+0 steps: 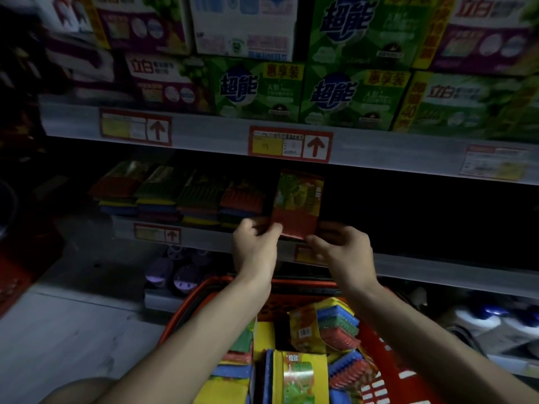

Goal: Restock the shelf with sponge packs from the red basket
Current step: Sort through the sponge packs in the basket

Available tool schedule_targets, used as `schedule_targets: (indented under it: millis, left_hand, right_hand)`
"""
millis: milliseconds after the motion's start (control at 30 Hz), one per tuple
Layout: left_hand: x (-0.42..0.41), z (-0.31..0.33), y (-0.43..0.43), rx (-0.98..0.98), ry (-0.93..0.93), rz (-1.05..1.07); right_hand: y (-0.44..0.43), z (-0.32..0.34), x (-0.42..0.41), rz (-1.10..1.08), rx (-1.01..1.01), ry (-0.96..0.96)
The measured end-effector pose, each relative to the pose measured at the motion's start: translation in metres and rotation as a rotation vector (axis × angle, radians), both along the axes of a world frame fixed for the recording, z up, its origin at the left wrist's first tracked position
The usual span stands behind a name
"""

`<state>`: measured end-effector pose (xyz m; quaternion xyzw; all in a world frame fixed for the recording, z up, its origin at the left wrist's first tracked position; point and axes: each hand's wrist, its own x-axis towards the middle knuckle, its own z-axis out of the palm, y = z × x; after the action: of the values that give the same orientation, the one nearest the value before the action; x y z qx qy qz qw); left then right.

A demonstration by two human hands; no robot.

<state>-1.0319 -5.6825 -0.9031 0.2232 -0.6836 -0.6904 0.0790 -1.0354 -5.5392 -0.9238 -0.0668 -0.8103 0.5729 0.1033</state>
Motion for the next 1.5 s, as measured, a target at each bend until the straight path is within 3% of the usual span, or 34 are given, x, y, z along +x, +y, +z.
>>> schedule_targets:
  millis: [267,600,800,1000,1133,1333,1500]
  left_hand:
    - [0.004,0.002,0.005,-0.154,-0.022,-0.044]
    - [0.009,0.010,0.002,-0.063,-0.063,-0.090]
    - [0.006,0.009,0.002,-0.111,-0.030,-0.075]
    - [0.003,0.003,-0.010,0.051,-0.046,0.005]
    - [-0.003,0.002,-0.022,0.326,-0.148,0.139]
    - [-0.014,0.001,-0.033,0.400,-0.216,0.208]
    - [-0.020,-0.003,-0.041,0.421,-0.237,0.267]
  right_hand:
    - [-0.004,-0.001,0.000,0.032,0.032,-0.023]
    - [-0.003,0.008,-0.002,0.099,0.042,-0.062]
    - [-0.006,0.010,-0.002,0.112,0.043,-0.070]
    - [-0.004,0.011,-0.001,-0.009,0.029,-0.052]
    - [-0.012,0.010,0.005,-0.040,-0.171,-0.112]
    - [-0.040,0.012,0.002,-0.013,-0.489,-0.382]
    - [-0.052,0.007,0.002,-0.099,-0.562,-0.454]
